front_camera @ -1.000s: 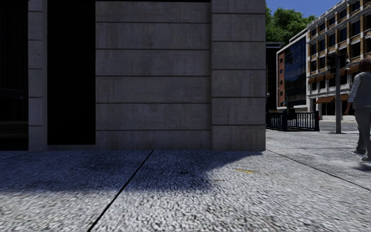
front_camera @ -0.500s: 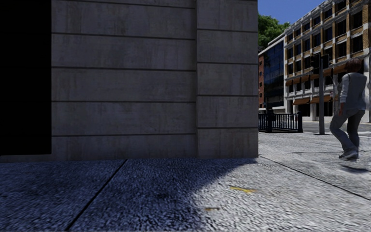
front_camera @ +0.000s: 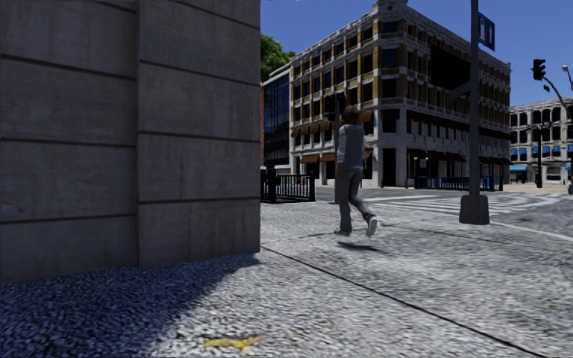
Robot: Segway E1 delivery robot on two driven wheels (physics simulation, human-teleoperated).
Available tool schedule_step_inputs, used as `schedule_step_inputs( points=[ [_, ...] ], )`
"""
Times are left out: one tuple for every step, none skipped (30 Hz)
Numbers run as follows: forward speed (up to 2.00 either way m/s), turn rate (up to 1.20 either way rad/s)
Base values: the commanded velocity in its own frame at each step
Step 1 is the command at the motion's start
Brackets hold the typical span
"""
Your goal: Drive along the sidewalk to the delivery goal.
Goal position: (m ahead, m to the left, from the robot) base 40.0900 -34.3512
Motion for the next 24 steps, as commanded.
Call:
schedule_step_inputs(
  points=[
    [1.42, -1.15],
    [1.42, -1.15],
    [1.42, -1.15],
    [1.42, -1.15],
    [1.42, -0.72],
    [1.42, -0.22],
    [1.42, -0.08],
    [1.42, -0.04],
    [1.42, -0.02],
    [1.42, -0.02],
    [1.42, -0.02],
    [1.42, -0.01],
    [1.42, -0.01],
    [1.42, 0.00],
    [1.42, 0.00],
    [1.42, 0.00],
    [1.42, 0.00],
    [1.42, 0.00],
    [1.42, 0.00],
    [1.42, 0.00],
    [1.42, 0.00],
    [1.42, 0.00],
    [1.42, 0.00],
    [1.42, 0.00]
  ],
)
